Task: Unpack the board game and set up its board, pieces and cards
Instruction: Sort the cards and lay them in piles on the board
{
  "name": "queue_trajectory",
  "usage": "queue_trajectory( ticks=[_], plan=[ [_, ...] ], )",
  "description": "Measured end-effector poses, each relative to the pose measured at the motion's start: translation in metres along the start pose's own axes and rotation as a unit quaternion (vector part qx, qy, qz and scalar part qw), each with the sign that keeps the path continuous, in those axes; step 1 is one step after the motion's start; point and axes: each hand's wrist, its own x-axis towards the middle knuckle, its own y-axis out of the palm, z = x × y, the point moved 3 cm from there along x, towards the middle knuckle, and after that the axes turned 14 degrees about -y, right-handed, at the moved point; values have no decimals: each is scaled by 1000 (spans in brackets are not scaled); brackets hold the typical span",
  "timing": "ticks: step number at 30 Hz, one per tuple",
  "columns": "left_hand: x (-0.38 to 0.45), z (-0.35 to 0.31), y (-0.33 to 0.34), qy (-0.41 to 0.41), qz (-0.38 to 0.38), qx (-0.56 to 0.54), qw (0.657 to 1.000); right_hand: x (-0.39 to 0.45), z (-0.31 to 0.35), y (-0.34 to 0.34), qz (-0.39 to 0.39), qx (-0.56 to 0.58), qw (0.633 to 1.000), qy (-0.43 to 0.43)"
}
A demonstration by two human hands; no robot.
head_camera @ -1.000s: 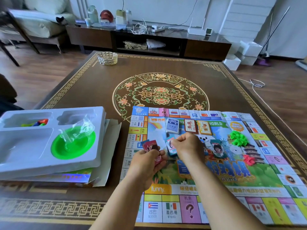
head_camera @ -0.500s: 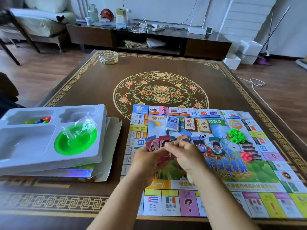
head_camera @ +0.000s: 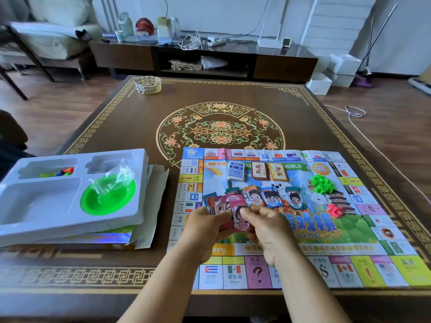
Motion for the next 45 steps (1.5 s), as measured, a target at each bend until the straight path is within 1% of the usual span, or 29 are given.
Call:
queue_trajectory(
  ticks=[2, 4, 11, 18, 21, 24, 29, 33, 38, 41, 45],
  plan=[
    [-1, 2, -2, 4, -23, 7, 1000, -3, -1, 1, -4, 10, 1000, 2],
    [-2, 3, -1, 7, -28, 7, 1000, -4, -3, 0, -4, 17, 1000, -3],
    [-6, 8, 4, -12, 24, -19, 999, -8, -4, 0, -17, 12, 1000, -16],
    [0, 10, -3, -3, -9, -27, 1000, -9, -9, 2, -6, 34, 999, -8],
    [0, 11, -4, 0, 5, -29, 1000, -7, -11, 1, -23, 35, 999, -13],
    [-2, 12, -2, -8, 34, -42, 998, -6, -13, 0, -35, 36, 999, -13],
    [-4, 12, -2, -9, 61, -52, 997, -9, -10, 3, 10, 29, 999, -25],
    [-2, 10, -3, 19, 47, -37, 998, -10, -8, 4, 23, 56, 998, -23],
    [-2, 8, -2, 30, 47, -28, 998, -11, -8, 4, 42, 62, 997, -22],
    [-3, 8, -2, 31, 49, -27, 998, -11, -6, 3, 29, 57, 997, -34],
    [-4, 9, -2, 17, 67, -53, 996, -11, -3, 0, -4, 29, 998, -53]
  ],
)
